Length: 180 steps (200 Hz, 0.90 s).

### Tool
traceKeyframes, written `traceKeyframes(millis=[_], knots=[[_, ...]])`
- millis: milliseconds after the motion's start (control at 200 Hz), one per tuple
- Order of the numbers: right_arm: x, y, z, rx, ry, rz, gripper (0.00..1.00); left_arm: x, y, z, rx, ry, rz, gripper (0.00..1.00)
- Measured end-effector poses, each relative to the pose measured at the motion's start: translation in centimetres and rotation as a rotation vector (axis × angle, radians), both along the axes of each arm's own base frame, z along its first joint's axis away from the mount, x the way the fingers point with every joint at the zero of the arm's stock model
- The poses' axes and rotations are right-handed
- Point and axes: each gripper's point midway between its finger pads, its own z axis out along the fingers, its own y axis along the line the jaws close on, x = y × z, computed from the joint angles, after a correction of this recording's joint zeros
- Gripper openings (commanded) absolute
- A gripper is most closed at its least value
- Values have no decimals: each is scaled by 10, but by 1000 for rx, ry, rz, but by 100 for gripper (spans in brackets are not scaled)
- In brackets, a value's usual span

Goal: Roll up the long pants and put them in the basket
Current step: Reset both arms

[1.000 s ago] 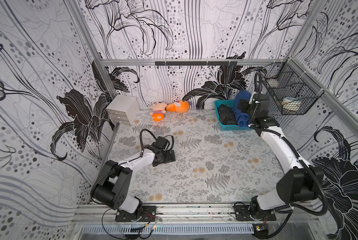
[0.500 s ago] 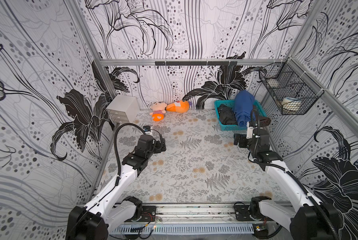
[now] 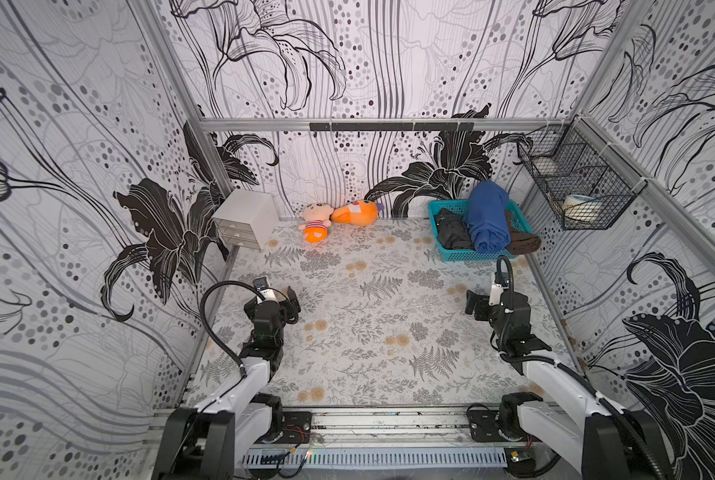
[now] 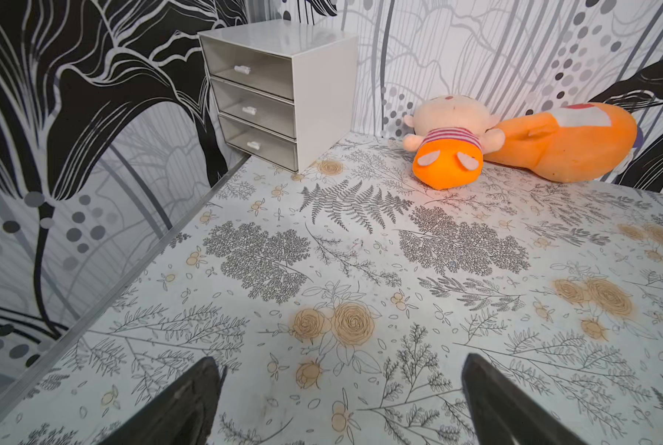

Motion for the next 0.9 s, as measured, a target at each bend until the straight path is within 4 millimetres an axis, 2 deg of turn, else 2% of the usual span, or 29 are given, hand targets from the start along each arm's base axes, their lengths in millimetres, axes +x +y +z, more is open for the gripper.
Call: traceKeyframes(millis=[175, 380, 476, 656, 776, 901], knots=[[3, 0, -34, -47, 30, 15, 99, 21, -3, -29, 66, 46, -41, 99], [19, -1, -20, -100, -57, 15, 99, 29, 1, -39, 92, -4, -37, 99], [26, -1, -17, -118, -83, 14, 99, 31, 1, -31, 94, -36, -39, 99], [38, 0, -37, -145, -38, 20, 99, 37, -3, -22, 93, -68, -61, 99], [43, -3, -33, -148, -71, -2, 99, 38, -4, -19, 94, -82, -69, 99], [46, -6, -39, -144, -52, -18, 99, 41, -2, -18, 93, -75, -63, 99]])
